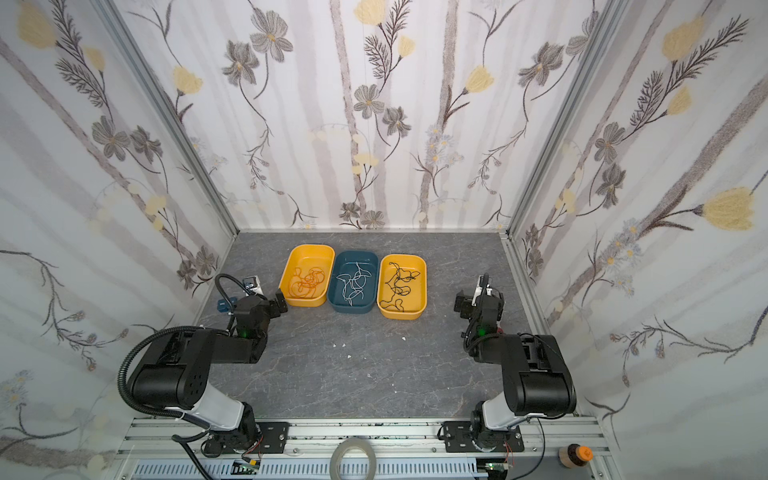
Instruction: Untangle the cables
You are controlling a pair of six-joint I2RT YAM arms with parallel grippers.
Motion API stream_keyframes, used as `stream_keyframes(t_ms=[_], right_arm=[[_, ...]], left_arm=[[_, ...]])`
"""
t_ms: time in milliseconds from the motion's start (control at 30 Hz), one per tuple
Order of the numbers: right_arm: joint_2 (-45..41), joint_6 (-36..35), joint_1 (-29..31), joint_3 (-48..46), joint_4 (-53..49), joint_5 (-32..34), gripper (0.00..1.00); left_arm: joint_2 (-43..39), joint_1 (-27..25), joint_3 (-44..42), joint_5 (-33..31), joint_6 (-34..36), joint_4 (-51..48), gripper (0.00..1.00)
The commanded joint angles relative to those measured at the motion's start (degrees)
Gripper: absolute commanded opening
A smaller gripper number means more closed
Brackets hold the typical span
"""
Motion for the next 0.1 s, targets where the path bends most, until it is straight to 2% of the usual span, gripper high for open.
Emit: stream_keyframes(t_ms=[0, 67], right_arm=[[-0.1, -0.2, 0.0, 0.1, 0.3, -1.1, 0.99], [-0.3, -0.4, 0.1, -0.3, 1.0, -0.9, 0.99]], left_arm=[[-0.2, 0.0, 0.3, 0.0, -0.5, 0.2, 1.00], [-0.2, 0.0, 0.3, -0.1, -0.5, 0.2, 1.00]])
